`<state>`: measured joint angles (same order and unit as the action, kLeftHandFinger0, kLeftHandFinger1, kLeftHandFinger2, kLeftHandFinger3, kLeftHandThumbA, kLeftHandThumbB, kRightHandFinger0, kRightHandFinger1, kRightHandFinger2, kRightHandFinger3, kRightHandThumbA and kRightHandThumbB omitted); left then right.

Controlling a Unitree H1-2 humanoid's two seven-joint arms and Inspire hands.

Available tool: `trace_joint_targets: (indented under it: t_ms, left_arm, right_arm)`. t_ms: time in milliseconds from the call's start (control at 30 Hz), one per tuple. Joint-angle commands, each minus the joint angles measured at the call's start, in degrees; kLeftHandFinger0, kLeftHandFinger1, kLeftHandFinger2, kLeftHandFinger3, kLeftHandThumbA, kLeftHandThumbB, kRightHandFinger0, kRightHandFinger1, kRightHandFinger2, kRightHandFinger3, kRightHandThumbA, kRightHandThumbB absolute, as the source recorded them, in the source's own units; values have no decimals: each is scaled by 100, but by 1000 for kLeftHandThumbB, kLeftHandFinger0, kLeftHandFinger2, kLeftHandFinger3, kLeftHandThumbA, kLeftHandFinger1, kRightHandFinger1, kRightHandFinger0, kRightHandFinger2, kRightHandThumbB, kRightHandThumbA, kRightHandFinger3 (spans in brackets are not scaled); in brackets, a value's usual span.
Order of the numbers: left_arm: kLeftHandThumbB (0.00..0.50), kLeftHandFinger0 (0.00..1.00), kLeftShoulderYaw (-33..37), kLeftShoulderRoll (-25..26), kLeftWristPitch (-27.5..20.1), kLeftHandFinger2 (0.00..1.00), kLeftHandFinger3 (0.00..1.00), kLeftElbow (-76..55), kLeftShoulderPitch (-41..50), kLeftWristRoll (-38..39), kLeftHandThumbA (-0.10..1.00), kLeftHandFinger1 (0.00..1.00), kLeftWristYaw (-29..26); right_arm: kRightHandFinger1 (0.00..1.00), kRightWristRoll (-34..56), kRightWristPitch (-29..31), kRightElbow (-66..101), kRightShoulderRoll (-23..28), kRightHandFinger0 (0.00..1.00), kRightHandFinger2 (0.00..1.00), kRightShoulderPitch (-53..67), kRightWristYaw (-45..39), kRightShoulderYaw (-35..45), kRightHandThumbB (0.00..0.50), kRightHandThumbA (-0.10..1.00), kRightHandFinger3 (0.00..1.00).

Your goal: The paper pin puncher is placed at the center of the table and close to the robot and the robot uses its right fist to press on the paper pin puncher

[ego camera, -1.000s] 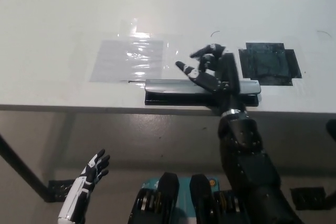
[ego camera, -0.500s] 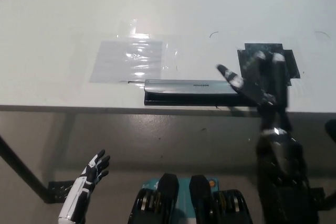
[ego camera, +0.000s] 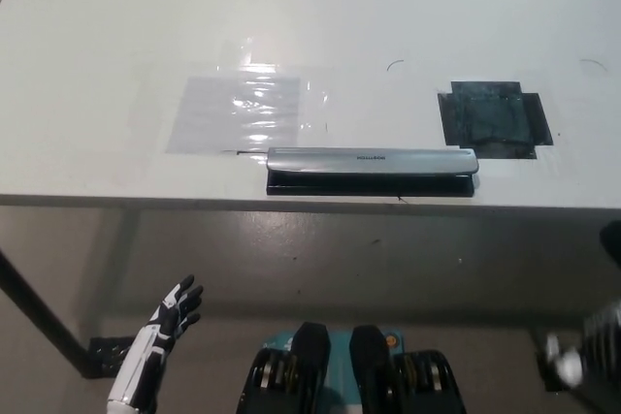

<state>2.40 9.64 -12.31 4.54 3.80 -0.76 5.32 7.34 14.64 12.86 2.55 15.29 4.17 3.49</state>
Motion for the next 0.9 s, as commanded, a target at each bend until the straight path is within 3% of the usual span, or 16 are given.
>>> trace_joint_targets:
  t_ms: [0,33,67,100,133,267,367,567,767,867]
  left_arm:
    - [206,1000,-10,111,-147,1000,1000,-157,-104,-23,1000,1000,100]
    - [201,1000,-9,108,-148,1000,1000,-169,-98,-19,1000,1000,99]
    - [196,1000,-9,108,-151,1000,1000,-156,-110,-34,1000,1000,91]
    - [196,1000,-9,109,-166,1000,1000,-138,-122,-46,1000,1000,84]
    - [190,1000,-8,107,-183,1000,1000,-117,-132,-46,1000,1000,83]
    - [201,1000,-39,125,-170,1000,1000,-102,-157,-1,1000,1000,91]
    - [198,1000,-19,128,-222,1000,1000,-65,-176,5,1000,1000,116]
    - [197,1000,-16,111,-211,1000,1000,-84,-97,60,1000,1000,131]
    - [161,1000,-11,100,-286,1000,1000,-85,43,24,1000,1000,120]
    - [175,1000,-11,91,-294,1000,1000,-78,108,55,1000,1000,144]
  right_arm:
    - [1000,-140,272,-558,35,959,1000,34,-225,-105,144,1000,1000]
    - [1000,-220,322,-764,93,1000,1000,42,-333,-203,116,1000,1000]
    - [1000,-286,409,-1129,208,1000,1000,72,-541,-372,169,1000,1000]
    - [1000,-309,456,-1231,230,1000,1000,62,-556,-406,173,1000,1000]
    - [1000,-277,503,-1441,287,1000,1000,30,-650,-472,228,1000,1000]
    - [1000,-418,594,-1593,401,1000,1000,-107,-723,-672,330,1000,1000]
    - [1000,-362,740,-1815,413,1000,1000,-187,-737,-696,367,1000,1000]
    - [1000,-425,858,-1954,400,1000,1000,-196,-734,-700,358,1000,1000]
    - [1000,-509,999,-2044,385,1000,1000,-145,-739,-700,374,1000,1000]
    - [1000,-493,1133,-2090,361,1000,1000,-104,-729,-683,366,1000,1000]
